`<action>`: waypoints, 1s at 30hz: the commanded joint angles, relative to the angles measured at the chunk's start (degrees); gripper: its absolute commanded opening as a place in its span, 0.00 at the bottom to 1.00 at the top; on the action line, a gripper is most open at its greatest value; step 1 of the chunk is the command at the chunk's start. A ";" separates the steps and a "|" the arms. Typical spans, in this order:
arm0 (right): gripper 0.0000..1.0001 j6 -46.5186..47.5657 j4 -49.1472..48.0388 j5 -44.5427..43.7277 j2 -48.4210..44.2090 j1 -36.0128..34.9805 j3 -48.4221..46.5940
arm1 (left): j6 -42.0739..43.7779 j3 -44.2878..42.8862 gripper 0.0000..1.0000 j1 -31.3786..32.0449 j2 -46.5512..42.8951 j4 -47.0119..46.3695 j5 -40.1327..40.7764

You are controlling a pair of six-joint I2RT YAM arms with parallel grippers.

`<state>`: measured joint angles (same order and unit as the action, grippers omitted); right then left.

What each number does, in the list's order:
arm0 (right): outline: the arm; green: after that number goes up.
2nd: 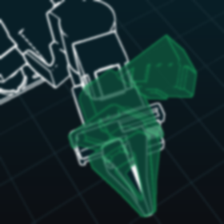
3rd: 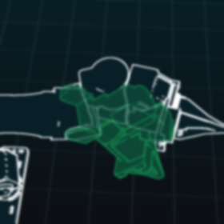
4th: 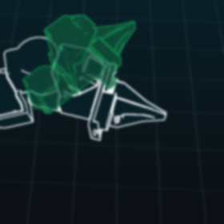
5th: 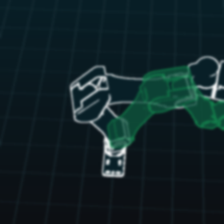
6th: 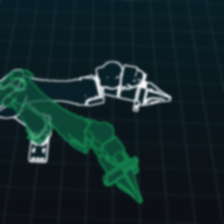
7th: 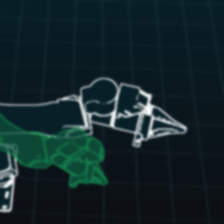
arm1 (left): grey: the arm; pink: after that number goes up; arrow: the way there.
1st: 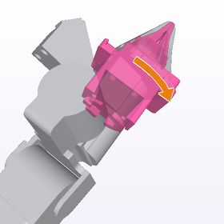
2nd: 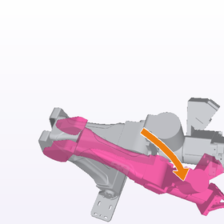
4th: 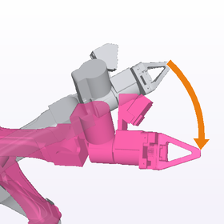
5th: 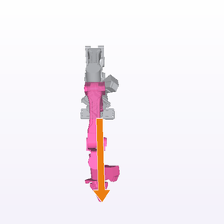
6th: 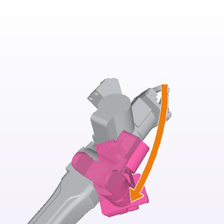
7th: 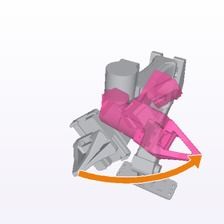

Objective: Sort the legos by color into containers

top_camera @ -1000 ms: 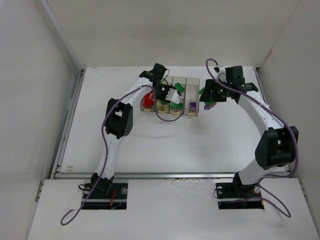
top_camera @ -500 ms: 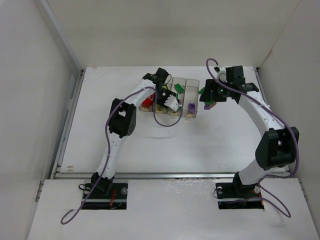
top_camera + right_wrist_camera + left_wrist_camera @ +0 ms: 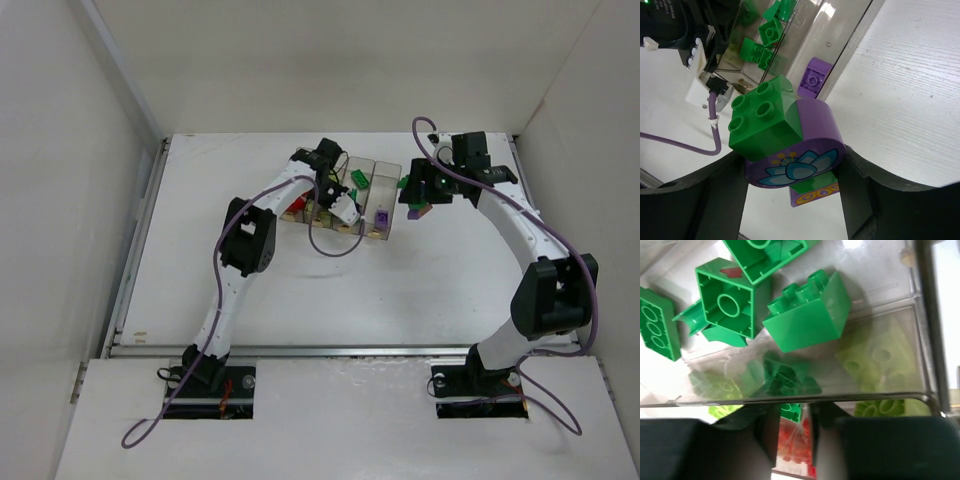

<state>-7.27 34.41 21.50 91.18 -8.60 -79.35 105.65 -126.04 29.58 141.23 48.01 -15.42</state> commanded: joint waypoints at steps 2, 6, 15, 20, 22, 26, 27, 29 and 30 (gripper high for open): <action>0.00 0.85 -0.75 1.18 -1.97 0.34 -2.21 | 1.15 -0.43 0.07 0.65 3.35 6.04 1.53; 0.00 0.85 -0.75 1.18 -1.97 0.34 -2.21 | -2.71 -1.66 0.00 0.65 3.35 6.04 0.83; 0.00 0.85 -0.75 1.71 -1.97 0.34 -2.21 | -14.75 -1.67 0.00 -0.67 -2.97 0.08 -4.35; 0.00 0.85 -0.75 1.71 -1.97 0.34 -2.21 | -20.56 0.18 0.00 -2.42 -8.67 -6.17 -7.60; 0.00 0.85 -1.27 2.23 -1.97 0.34 -2.21 | -21.44 0.18 0.00 -2.43 -9.83 -6.70 -8.48; 0.00 0.85 -1.80 2.23 -2.49 0.34 -2.21 | -22.76 1.93 0.00 -2.95 -11.06 -6.70 -8.49; 0.00 0.85 -1.81 2.23 -2.49 0.34 -2.21 | -22.76 1.94 0.00 -2.95 -11.67 -7.40 -8.49; 0.00 0.85 -1.81 2.76 -2.49 0.34 -2.21 | -24.51 1.94 0.00 -2.95 -11.68 -7.93 -7.96; 0.00 0.85 -1.81 2.76 -3.02 0.34 -2.21 | -25.48 1.41 0.00 -2.95 -11.68 -7.93 -7.96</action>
<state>-7.27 34.39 22.79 91.15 -8.60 -79.35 83.53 -125.01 27.16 133.29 40.62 -22.26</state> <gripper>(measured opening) 0.689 0.007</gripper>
